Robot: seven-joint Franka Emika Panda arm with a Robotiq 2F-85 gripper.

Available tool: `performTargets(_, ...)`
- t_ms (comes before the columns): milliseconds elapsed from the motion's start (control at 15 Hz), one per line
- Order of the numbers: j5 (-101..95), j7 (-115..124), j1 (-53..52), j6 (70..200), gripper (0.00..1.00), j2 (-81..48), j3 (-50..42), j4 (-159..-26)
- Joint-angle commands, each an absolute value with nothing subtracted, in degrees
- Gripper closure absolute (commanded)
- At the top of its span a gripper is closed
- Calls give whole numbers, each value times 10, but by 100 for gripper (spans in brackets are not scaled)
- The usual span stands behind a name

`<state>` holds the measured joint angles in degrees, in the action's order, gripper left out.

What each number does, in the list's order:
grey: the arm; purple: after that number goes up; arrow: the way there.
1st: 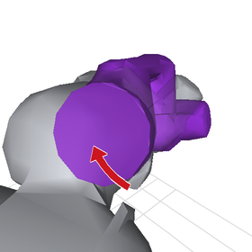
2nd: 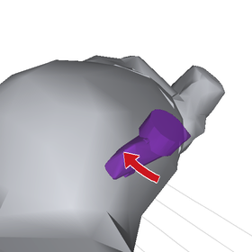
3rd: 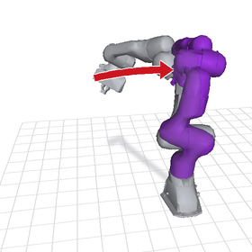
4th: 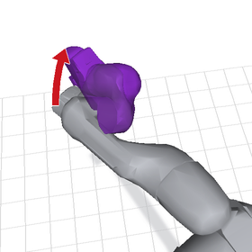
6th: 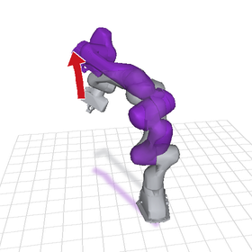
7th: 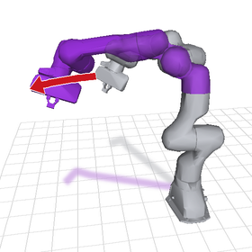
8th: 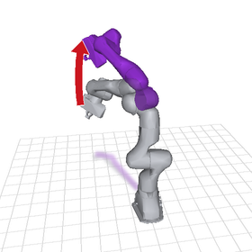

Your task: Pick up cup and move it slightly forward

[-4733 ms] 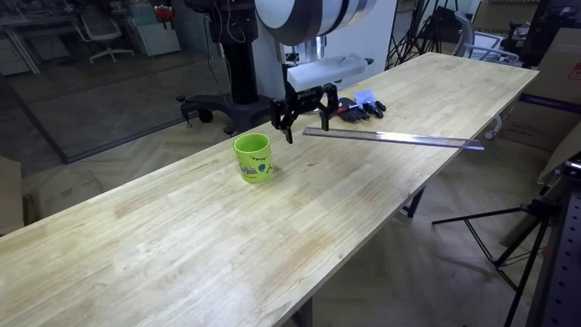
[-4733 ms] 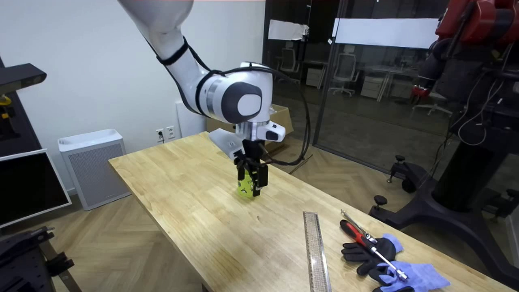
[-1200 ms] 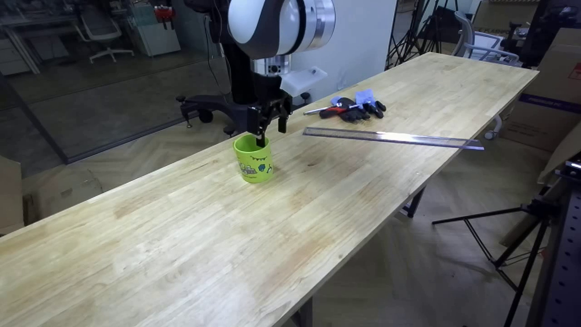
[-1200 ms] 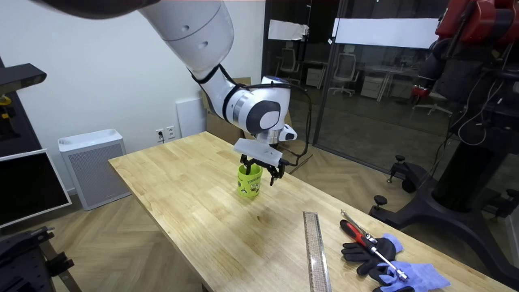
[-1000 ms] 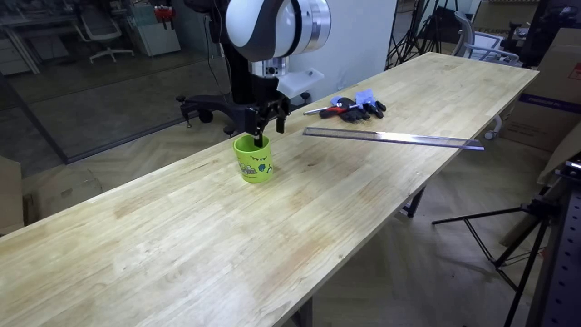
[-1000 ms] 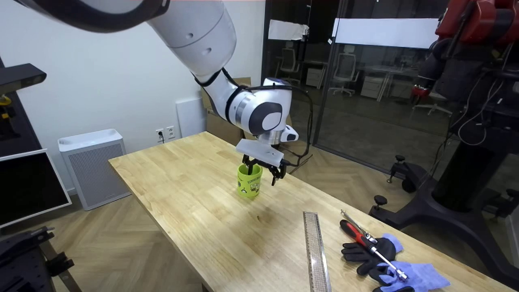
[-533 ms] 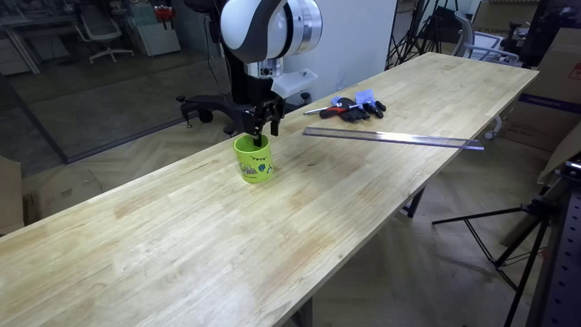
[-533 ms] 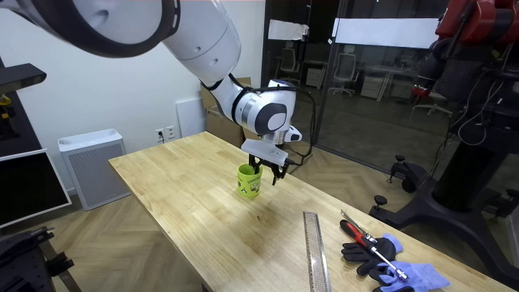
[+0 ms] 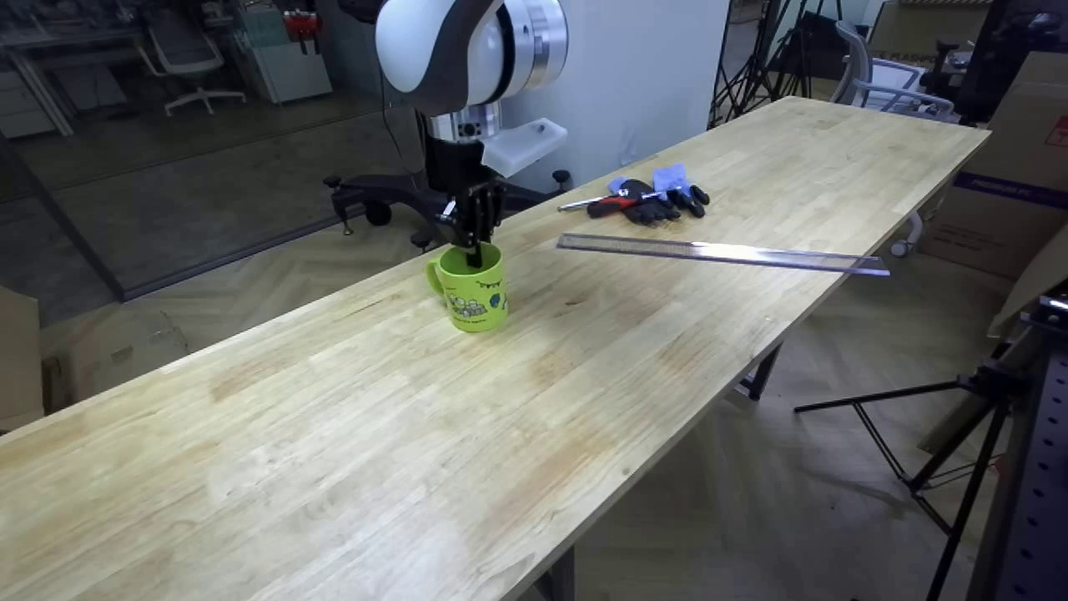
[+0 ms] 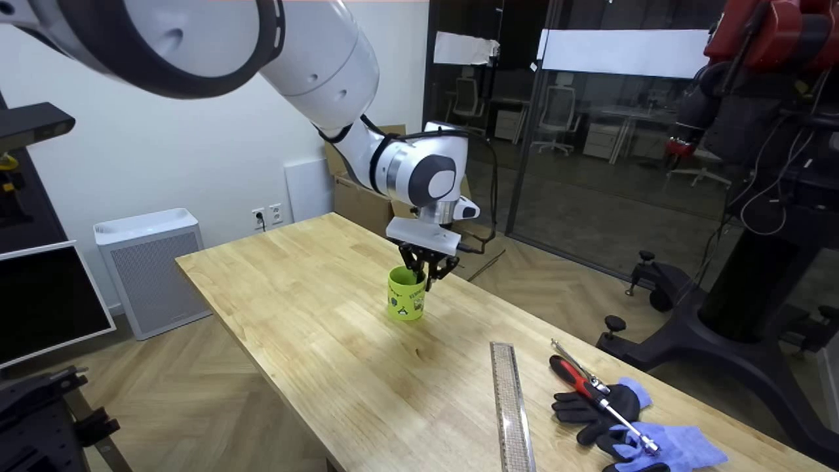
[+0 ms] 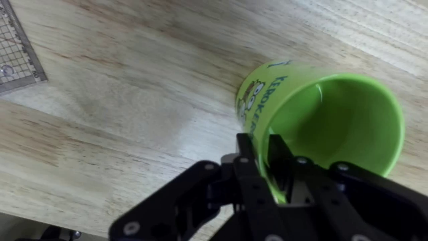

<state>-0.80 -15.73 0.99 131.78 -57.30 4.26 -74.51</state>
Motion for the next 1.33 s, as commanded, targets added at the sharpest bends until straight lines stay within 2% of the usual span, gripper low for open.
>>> performTargets(0,-35,-135,-11,1279,100,-577,22,-720)
performTargets(267,-59,-127,-26,1245,98,-545,12,-762)
performTargets(733,-90,-75,-63,1109,98,-464,8,-861)
performTargets(1267,-81,135,-114,1141,98,-406,-3,-978)
